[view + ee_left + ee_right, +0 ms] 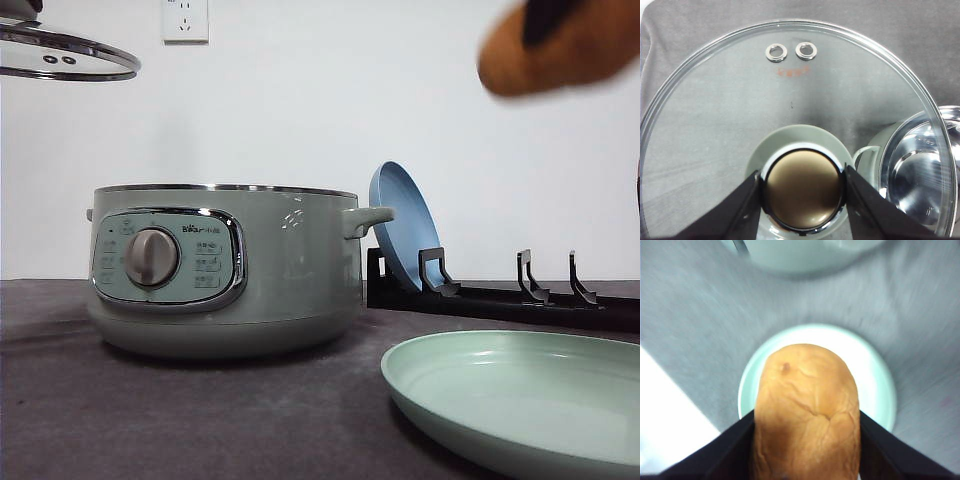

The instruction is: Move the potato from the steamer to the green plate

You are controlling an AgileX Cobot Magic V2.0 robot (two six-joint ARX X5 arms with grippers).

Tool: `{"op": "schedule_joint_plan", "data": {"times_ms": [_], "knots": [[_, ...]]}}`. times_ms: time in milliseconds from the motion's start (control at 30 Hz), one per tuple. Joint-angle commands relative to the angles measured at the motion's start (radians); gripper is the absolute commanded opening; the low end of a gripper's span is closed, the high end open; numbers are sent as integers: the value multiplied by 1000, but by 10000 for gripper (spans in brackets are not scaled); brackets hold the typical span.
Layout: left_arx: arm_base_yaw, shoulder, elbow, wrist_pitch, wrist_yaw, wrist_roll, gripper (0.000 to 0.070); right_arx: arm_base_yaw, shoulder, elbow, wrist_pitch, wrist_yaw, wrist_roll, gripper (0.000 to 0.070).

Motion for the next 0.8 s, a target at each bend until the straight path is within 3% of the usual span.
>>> {"op": "schedule_joint_plan", "data": {"times_ms": [0,300,533,767], "knots": [[-1,-10,44,12,0,-2,0,6,-14,-102,73,-8,81,246],[-1,-10,44,12,0,-2,0,6,11,-483,505,-21,284,246],[-1,-10,44,12,0,-2,0,6,77,-576,623,-18,323,247],[-1,-10,44,12,0,-2,0,6,97,-594,648,13,323,247]]}}
